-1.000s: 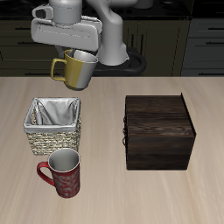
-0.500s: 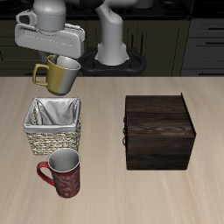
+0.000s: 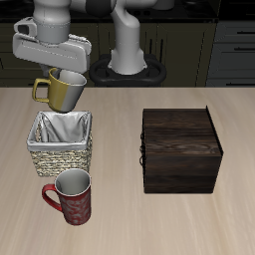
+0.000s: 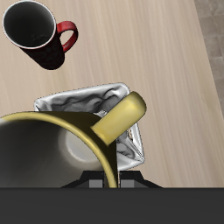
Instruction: Place the white and yellow mug in the basket
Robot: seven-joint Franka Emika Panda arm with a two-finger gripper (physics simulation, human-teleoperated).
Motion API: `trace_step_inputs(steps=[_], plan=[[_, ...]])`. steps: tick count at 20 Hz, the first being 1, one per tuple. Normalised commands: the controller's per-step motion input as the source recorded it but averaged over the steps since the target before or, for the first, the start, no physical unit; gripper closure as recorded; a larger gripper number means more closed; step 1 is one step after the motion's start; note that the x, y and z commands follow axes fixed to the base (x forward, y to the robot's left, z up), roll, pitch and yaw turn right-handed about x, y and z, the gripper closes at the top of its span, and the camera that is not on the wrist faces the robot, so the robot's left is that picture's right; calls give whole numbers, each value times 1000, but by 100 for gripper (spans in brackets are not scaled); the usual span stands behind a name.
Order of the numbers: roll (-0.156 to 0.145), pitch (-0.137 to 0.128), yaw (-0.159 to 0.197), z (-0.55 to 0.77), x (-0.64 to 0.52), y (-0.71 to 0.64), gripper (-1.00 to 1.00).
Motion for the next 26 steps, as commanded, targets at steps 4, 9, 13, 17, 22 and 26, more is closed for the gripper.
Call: trace_step_inputs(steps=[4, 9, 13, 17, 22, 26], plan=[[-22, 28, 1, -299, 17, -132, 100], [-24, 44, -7, -344, 78, -125, 100], [-35, 38, -5, -328, 51, -73, 100], [-22, 34, 1, -250, 45, -46, 100], [-47, 78, -26, -292, 48, -31, -100], [6, 8, -12, -38, -9, 44, -100]])
